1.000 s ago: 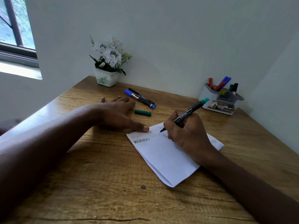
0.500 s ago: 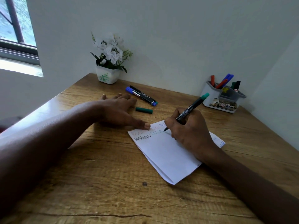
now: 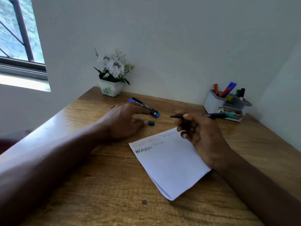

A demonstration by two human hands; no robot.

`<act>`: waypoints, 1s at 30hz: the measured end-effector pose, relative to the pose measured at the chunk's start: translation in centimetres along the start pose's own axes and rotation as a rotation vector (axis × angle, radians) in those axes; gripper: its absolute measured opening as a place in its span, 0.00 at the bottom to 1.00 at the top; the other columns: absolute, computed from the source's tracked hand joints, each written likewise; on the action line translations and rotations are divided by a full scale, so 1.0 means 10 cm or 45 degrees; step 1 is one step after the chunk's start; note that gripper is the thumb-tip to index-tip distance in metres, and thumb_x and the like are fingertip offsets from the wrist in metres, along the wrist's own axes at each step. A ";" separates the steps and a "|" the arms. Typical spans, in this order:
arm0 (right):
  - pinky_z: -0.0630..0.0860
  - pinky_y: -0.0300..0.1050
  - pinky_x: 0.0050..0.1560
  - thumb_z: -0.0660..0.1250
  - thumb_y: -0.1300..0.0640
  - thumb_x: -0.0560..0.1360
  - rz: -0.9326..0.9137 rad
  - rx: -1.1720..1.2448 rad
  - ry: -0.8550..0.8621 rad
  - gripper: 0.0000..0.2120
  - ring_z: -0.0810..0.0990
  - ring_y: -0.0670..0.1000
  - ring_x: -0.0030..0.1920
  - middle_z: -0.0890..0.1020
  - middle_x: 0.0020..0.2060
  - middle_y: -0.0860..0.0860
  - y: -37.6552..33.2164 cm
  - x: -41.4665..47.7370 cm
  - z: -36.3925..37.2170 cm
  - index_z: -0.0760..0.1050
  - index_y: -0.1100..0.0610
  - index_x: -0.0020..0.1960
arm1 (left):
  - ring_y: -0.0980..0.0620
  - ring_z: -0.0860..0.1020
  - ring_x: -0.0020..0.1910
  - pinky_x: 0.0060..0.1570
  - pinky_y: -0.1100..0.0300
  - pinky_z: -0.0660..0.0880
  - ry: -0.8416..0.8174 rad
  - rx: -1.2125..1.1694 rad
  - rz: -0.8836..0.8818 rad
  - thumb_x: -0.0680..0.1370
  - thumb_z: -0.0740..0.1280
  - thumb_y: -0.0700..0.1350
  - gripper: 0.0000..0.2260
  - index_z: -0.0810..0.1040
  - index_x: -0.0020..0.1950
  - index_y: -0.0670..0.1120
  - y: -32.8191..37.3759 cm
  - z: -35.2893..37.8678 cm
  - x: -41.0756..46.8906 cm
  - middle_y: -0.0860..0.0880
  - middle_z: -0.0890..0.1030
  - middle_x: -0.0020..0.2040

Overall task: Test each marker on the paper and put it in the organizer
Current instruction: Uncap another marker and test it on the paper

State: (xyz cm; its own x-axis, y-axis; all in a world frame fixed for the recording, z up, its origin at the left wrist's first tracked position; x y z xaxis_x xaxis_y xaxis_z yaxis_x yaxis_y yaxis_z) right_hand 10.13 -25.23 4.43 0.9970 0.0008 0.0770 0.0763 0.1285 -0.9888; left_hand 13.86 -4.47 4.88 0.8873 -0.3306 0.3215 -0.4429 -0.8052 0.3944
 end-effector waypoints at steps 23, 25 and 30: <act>0.73 0.41 0.33 0.66 0.58 0.77 0.066 0.167 -0.061 0.08 0.81 0.48 0.33 0.86 0.36 0.56 -0.01 -0.04 0.04 0.82 0.56 0.42 | 0.49 0.84 0.52 0.48 0.60 0.80 -0.043 -1.070 0.134 0.74 0.75 0.47 0.08 0.85 0.51 0.49 0.11 -0.04 -0.05 0.47 0.86 0.52; 0.73 0.42 0.33 0.67 0.58 0.77 0.054 0.143 -0.059 0.07 0.81 0.48 0.33 0.86 0.36 0.56 -0.01 -0.04 0.03 0.82 0.57 0.42 | 0.50 0.84 0.50 0.47 0.61 0.80 -0.040 -1.067 0.140 0.74 0.76 0.46 0.07 0.85 0.51 0.49 0.13 -0.04 -0.06 0.47 0.86 0.52; 0.73 0.42 0.34 0.67 0.59 0.77 0.017 0.098 -0.054 0.07 0.81 0.49 0.34 0.86 0.38 0.58 -0.02 -0.04 0.03 0.83 0.57 0.43 | 0.49 0.82 0.46 0.44 0.59 0.79 -0.026 -1.029 0.141 0.74 0.75 0.48 0.07 0.86 0.51 0.50 0.16 -0.03 -0.05 0.45 0.85 0.50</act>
State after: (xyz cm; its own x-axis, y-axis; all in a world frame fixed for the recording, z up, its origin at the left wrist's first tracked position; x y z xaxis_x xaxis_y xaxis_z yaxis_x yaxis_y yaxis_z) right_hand 9.75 -25.01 4.64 0.9965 0.0451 0.0711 0.0605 0.2041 -0.9771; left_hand 12.61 -5.47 5.62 0.8316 -0.4025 0.3827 -0.4774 -0.1659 0.8629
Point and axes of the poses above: each hand's wrist, its own x-axis towards the middle knuckle, its own z-axis out of the palm, y = z × x, the point moved 8 cm from there along x, towards the middle knuckle
